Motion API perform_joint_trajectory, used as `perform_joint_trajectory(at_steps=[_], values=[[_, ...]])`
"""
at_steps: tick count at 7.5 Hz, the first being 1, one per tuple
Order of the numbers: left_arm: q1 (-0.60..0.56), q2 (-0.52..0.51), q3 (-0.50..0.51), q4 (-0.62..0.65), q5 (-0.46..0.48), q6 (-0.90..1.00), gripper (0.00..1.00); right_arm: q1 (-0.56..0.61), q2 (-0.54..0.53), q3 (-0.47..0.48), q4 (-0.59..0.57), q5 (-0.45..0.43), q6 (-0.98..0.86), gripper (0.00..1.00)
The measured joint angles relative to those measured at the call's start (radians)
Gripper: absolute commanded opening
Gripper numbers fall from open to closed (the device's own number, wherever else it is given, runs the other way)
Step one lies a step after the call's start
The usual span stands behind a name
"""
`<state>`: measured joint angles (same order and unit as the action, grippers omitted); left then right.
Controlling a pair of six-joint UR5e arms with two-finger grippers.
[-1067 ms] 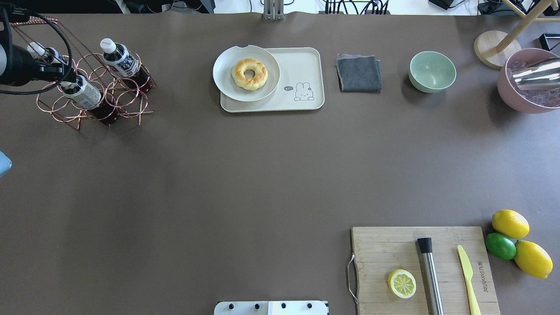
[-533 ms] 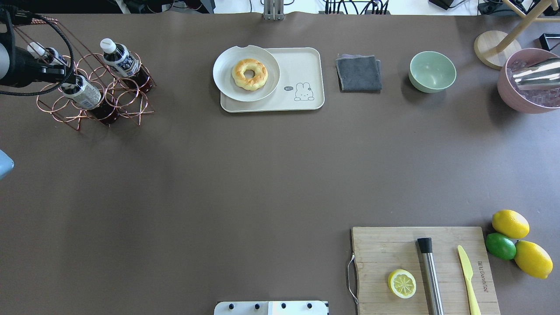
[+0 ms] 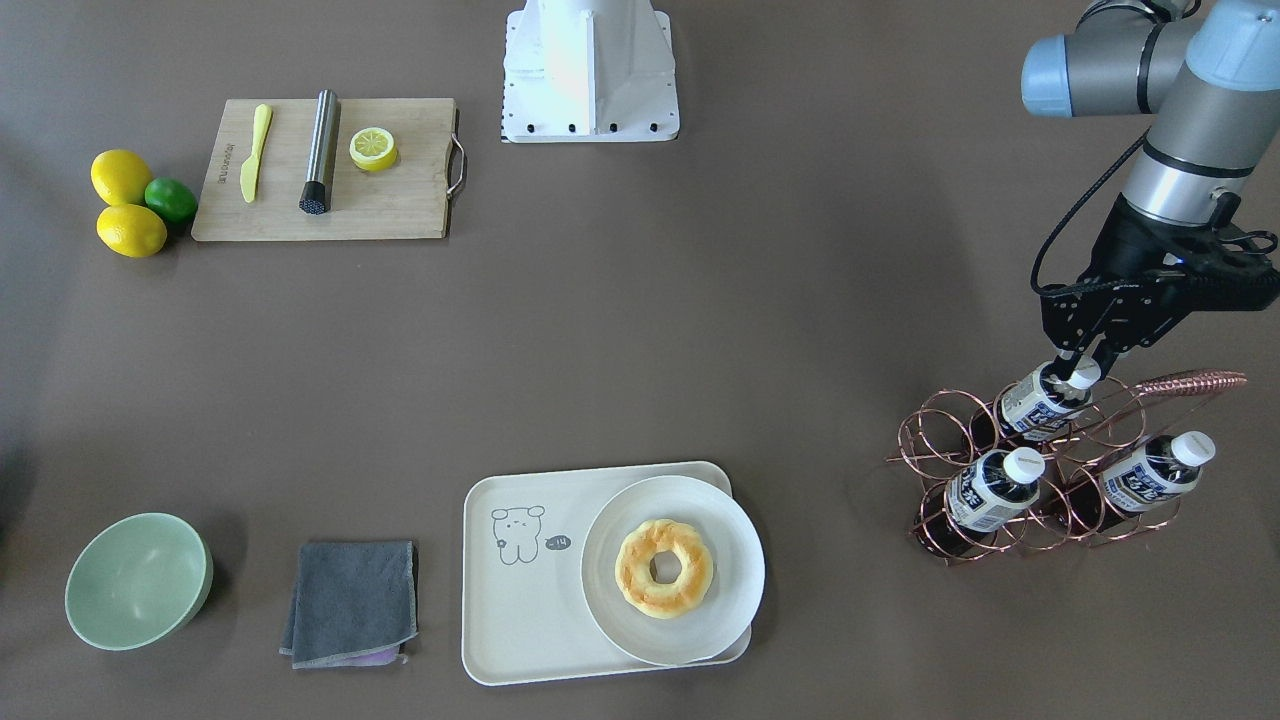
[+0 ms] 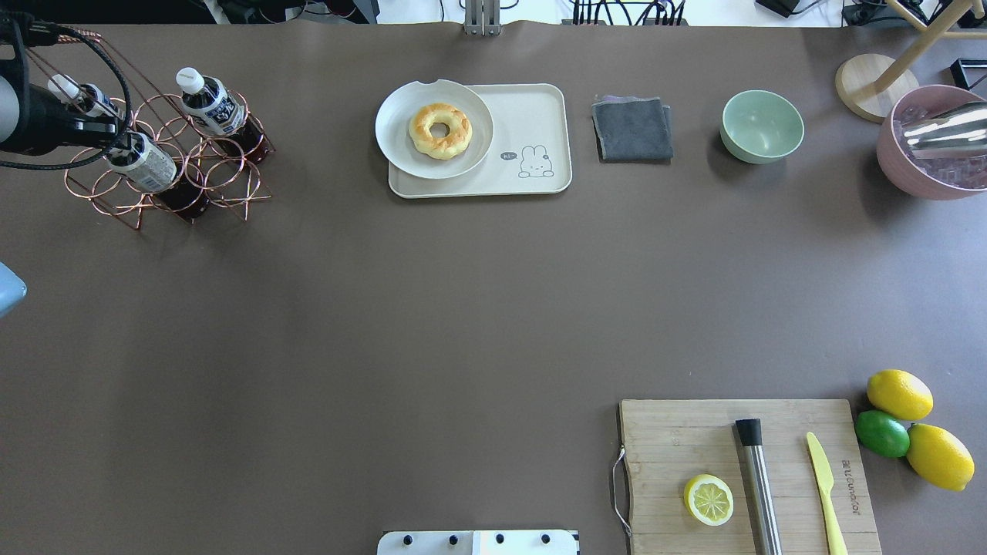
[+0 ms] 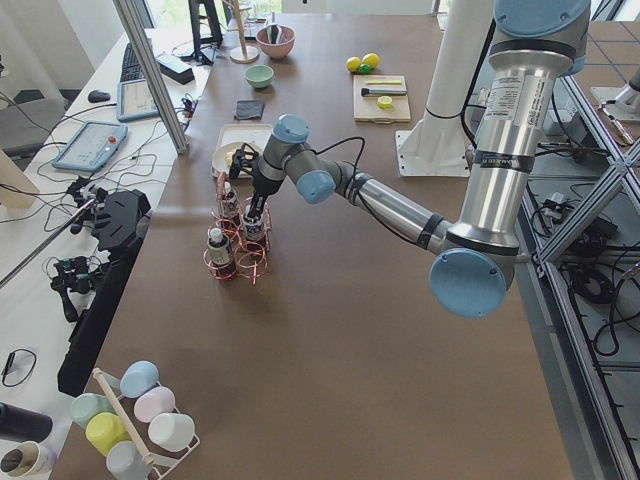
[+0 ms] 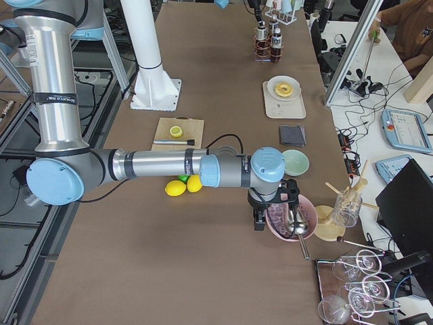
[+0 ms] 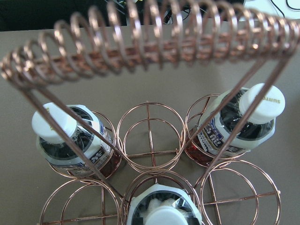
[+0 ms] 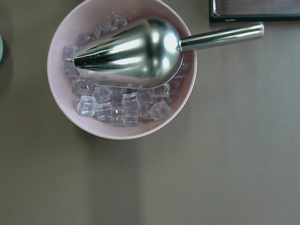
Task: Place tea on tray
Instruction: 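Grasp the nearest tea bottle with the left gripper and lift it from the rack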
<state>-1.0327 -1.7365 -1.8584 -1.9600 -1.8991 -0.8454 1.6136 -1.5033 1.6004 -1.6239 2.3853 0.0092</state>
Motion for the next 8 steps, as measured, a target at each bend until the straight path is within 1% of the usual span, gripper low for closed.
perform_joint_trajectory(at_steps=[1, 4, 7, 8], values=[[0.0, 0.001, -0.002, -0.001, -0.007, 0.0, 0.0, 0.0, 0.0, 0.0, 0.0, 0.0, 0.0, 1.0], [-0.043, -0.018, -0.027, 0.008, -0.116, 0.003, 0.0, 0.0, -0.001, 0.0, -0.001, 0.0, -0.001, 1.0], [-0.108, -0.028, -0.056, 0.038, -0.138, 0.035, 0.0, 0.0, -0.008, 0.0, -0.001, 0.0, -0.002, 1.0], [-0.139, -0.036, -0.073, 0.08, -0.139, 0.086, 0.0, 0.0, -0.009, 0.0, -0.001, 0.0, -0.002, 1.0]])
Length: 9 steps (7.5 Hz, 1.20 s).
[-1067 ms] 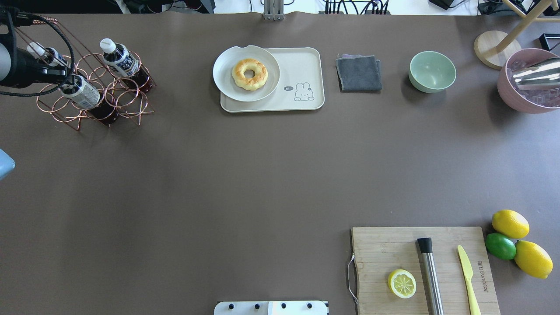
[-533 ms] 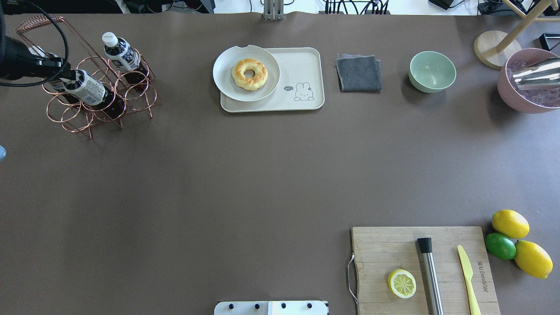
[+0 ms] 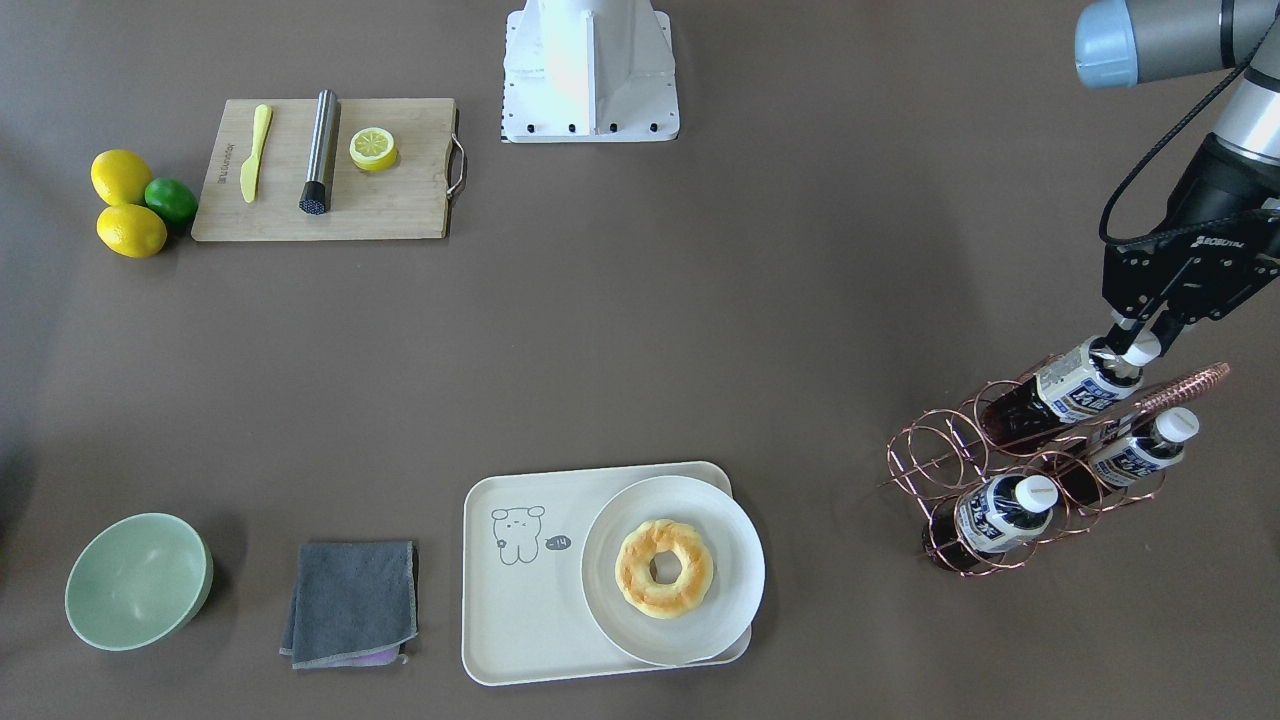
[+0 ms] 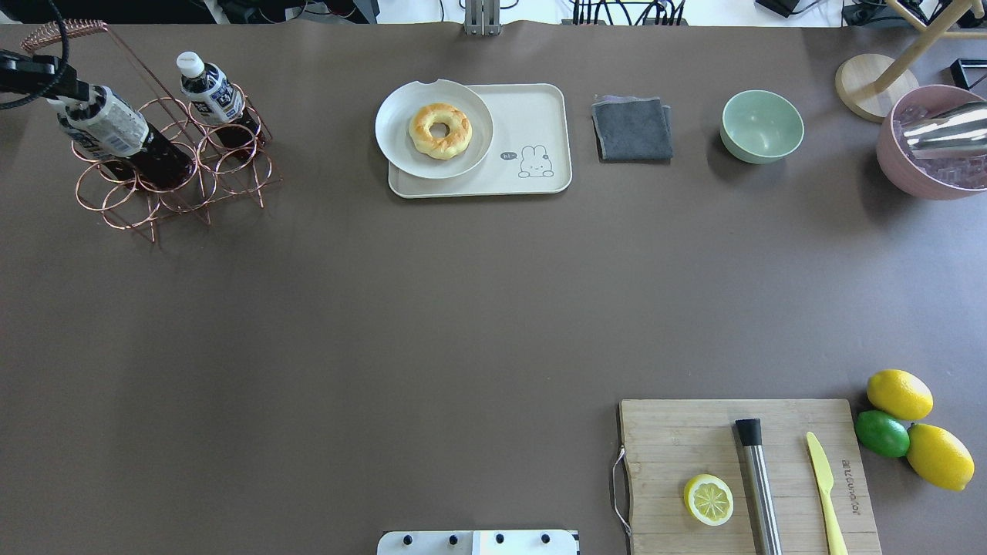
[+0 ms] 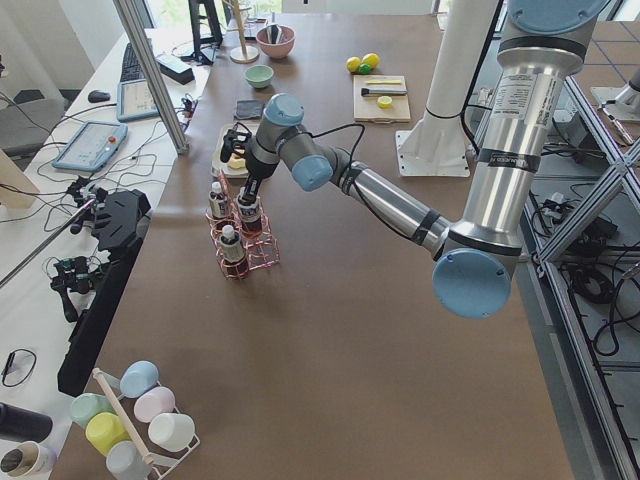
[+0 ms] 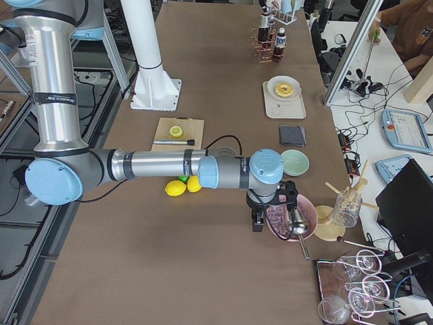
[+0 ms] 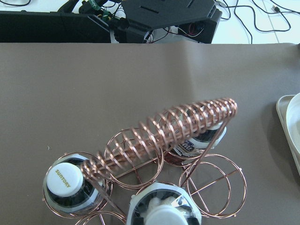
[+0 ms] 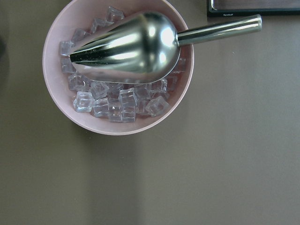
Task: Place tea on tray
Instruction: 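Grasp the nearest tea bottle with the left gripper and lift it from the rack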
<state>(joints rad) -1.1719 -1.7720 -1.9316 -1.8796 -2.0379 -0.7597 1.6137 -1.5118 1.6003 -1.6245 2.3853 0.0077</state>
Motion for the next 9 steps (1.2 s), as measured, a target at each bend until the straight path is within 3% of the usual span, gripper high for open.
perform_joint_trajectory(at_steps=[4, 7, 9], values=[[-0.08, -0.106, -0.125, 0.305, 0.003, 0.145, 0.0, 0.0, -0.003, 0.001, 0.0, 0.001, 0.001, 1.0], [-0.06, -0.13, -0.181, 0.375, 0.004, 0.141, 0.0, 0.0, -0.001, 0.001, 0.0, 0.001, 0.002, 1.0], [0.02, -0.133, -0.238, 0.441, 0.023, 0.112, 0.0, 0.0, -0.001, 0.001, 0.0, 0.0, 0.001, 1.0]])
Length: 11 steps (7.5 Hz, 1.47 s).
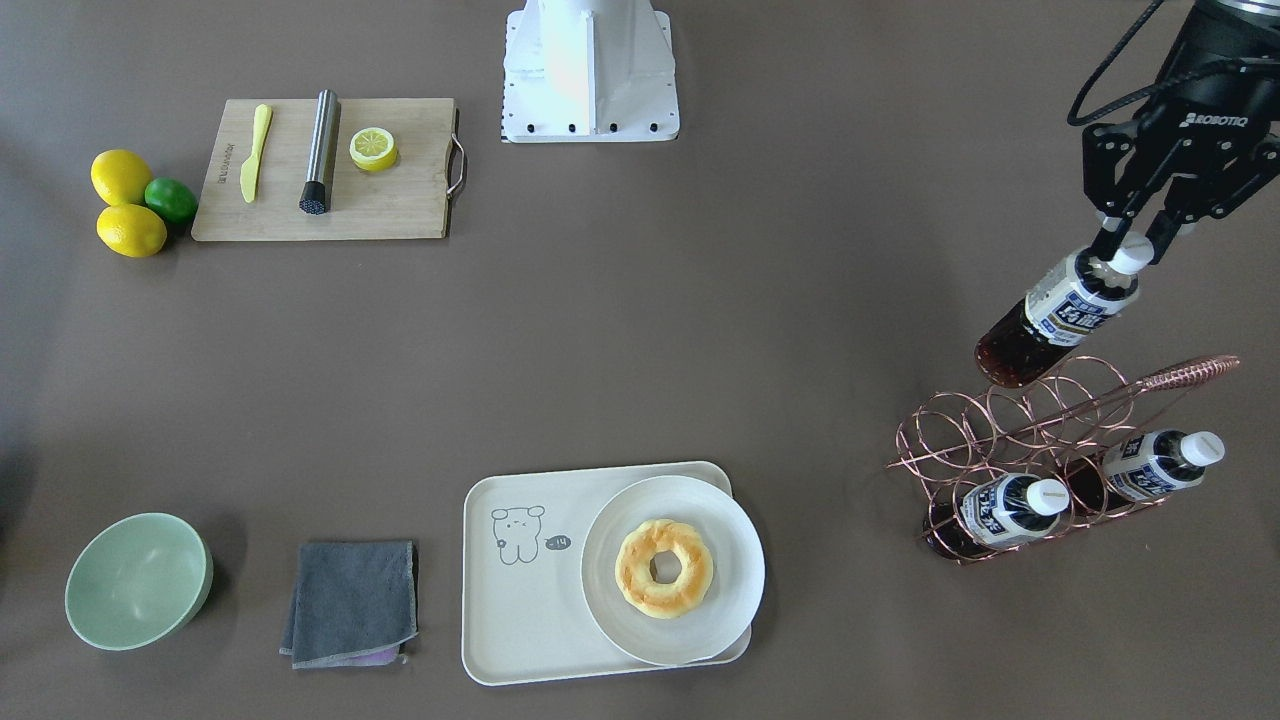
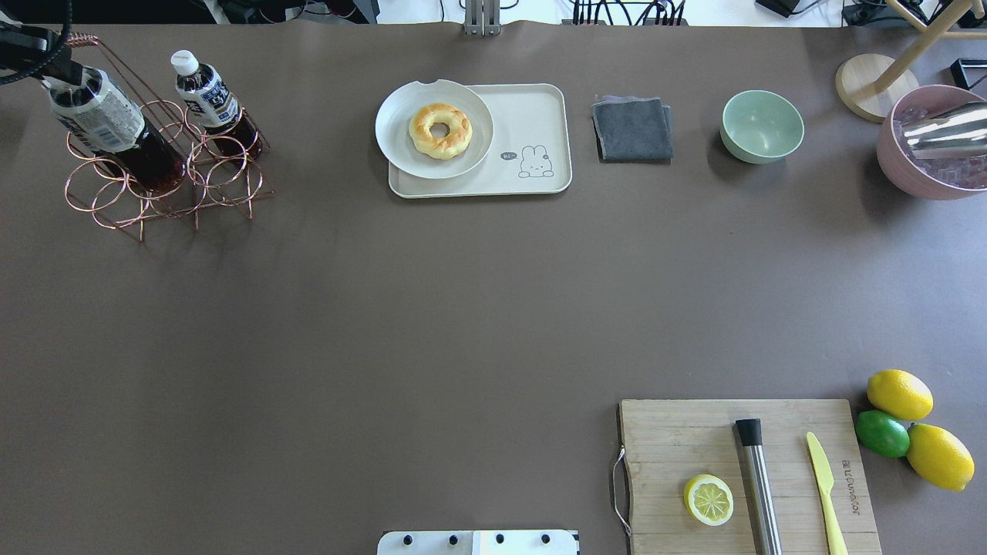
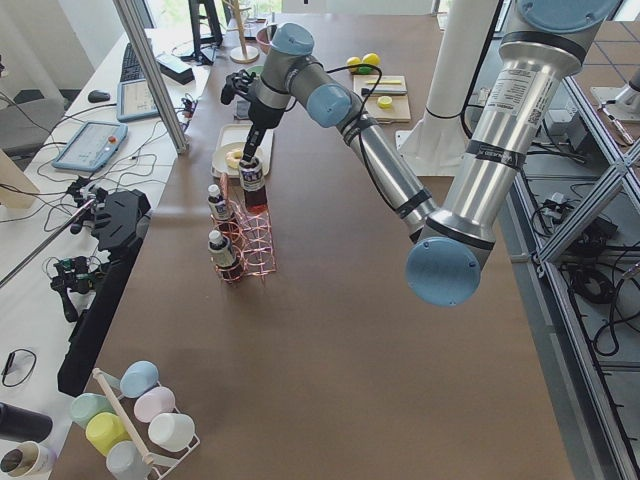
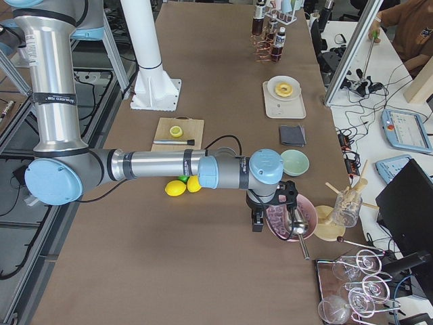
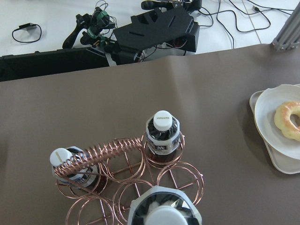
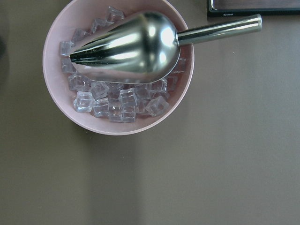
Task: Place tea on tray
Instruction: 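Grasp the nearest tea bottle with the left gripper and lift it from the rack, then carry the bottle with the left gripper and lower it onto the table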
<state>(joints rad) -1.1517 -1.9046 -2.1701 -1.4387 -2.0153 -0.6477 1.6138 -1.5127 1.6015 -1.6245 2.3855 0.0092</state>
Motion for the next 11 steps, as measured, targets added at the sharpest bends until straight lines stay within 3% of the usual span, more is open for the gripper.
perform_joint_trajectory(at_steps=[2, 4, 8, 11], values=[[0.132, -0.022, -0.061, 0.066, 0.076, -0.15, 0.0, 0.0, 0.0, 0.0, 0.0, 0.0, -0.002, 1.0], [0.269, -0.21, -0.06, 0.253, 0.159, -0.31, 0.0, 0.0, -0.001, 0.0, 0.001, 0.001, -0.003, 1.0], [0.55, -0.52, 0.131, 0.338, 0.382, -0.572, 0.0, 0.0, -0.003, -0.005, 0.0, 0.0, -0.003, 1.0], [0.712, -0.633, 0.284, 0.329, 0.504, -0.647, 0.0, 0.0, -0.003, -0.003, 0.0, 0.0, -0.003, 1.0]])
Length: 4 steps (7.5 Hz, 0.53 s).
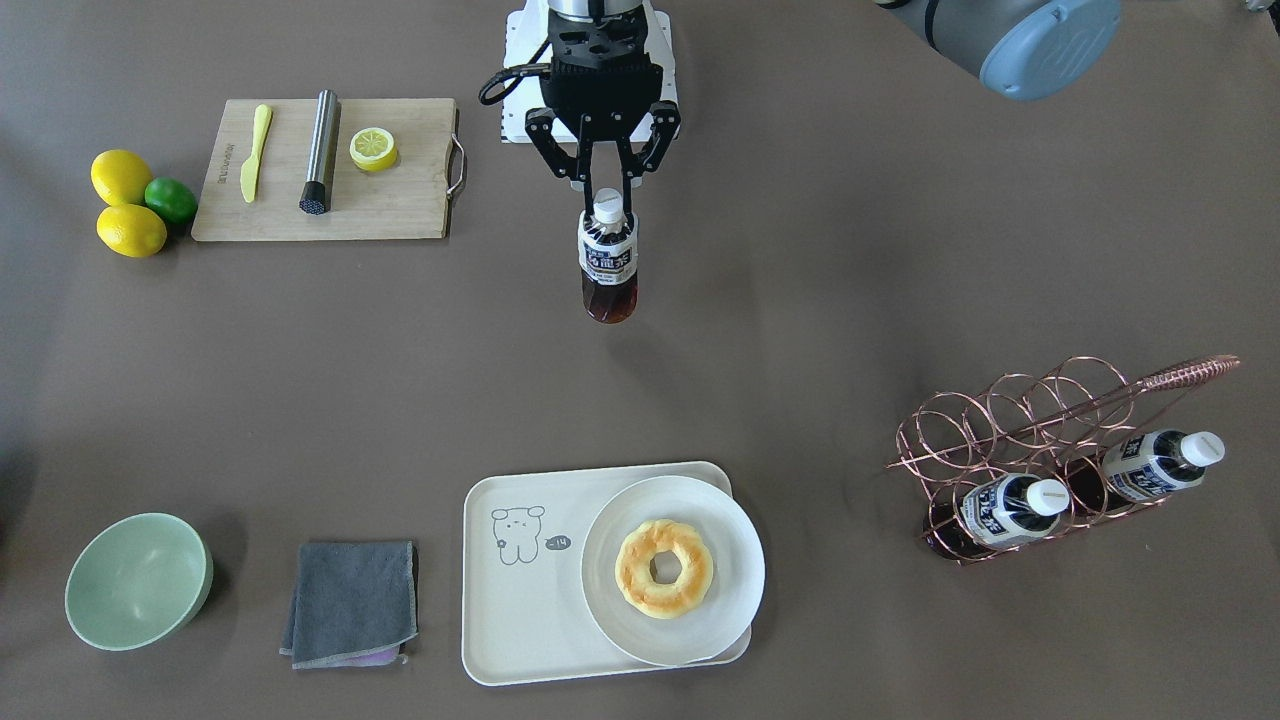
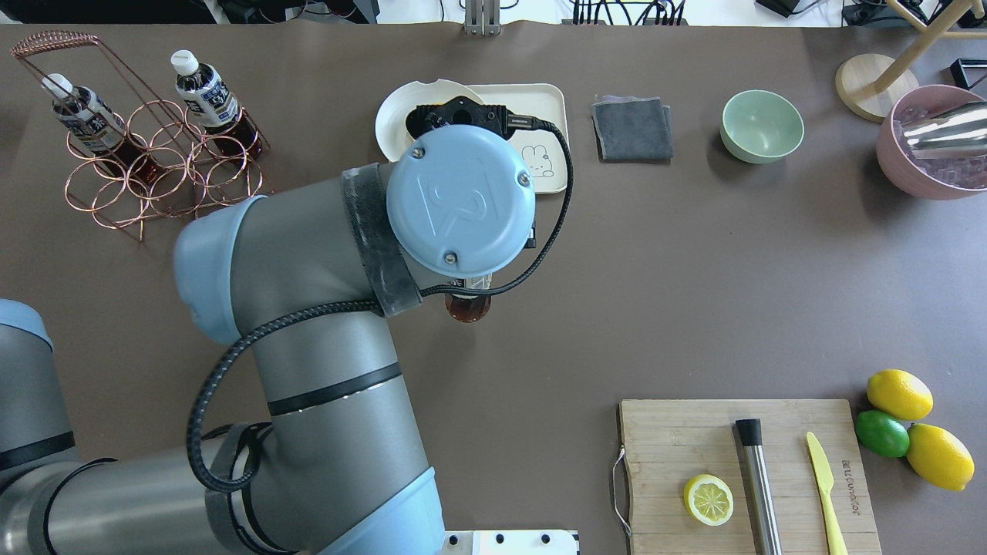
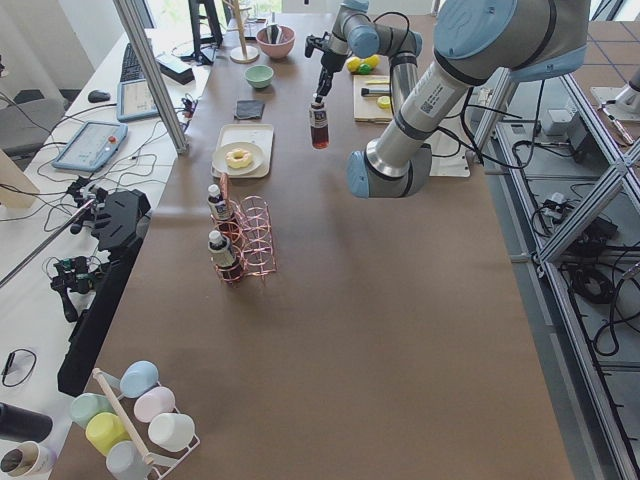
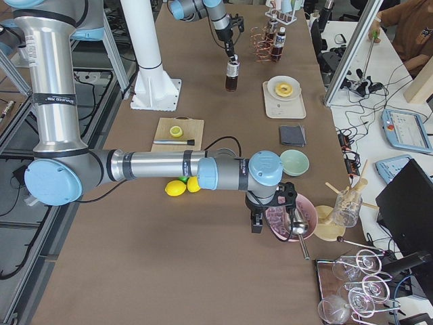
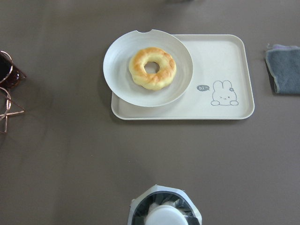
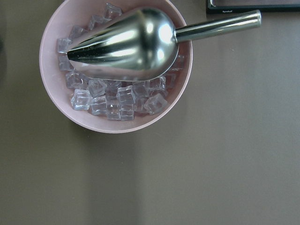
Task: Place tea on tray
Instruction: 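Carry the bottle with the left gripper and lower it onto the table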
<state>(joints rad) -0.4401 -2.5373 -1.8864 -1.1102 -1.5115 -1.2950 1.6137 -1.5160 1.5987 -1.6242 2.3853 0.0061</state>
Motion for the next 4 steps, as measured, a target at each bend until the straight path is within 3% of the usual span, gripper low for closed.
perform_joint_trajectory(at_steps=[3, 4], values=[[0.063, 0.016, 0.067, -0.078, 0.065, -0.005, 0.0, 0.0, 0.002, -0.004, 0.0, -0.001, 0.001, 1.0], [0.069, 0.028, 0.071, -0.094, 0.073, -0.003, 0.28, 0.0, 0.002, -0.004, 0.0, 0.0, 0.001, 1.0]])
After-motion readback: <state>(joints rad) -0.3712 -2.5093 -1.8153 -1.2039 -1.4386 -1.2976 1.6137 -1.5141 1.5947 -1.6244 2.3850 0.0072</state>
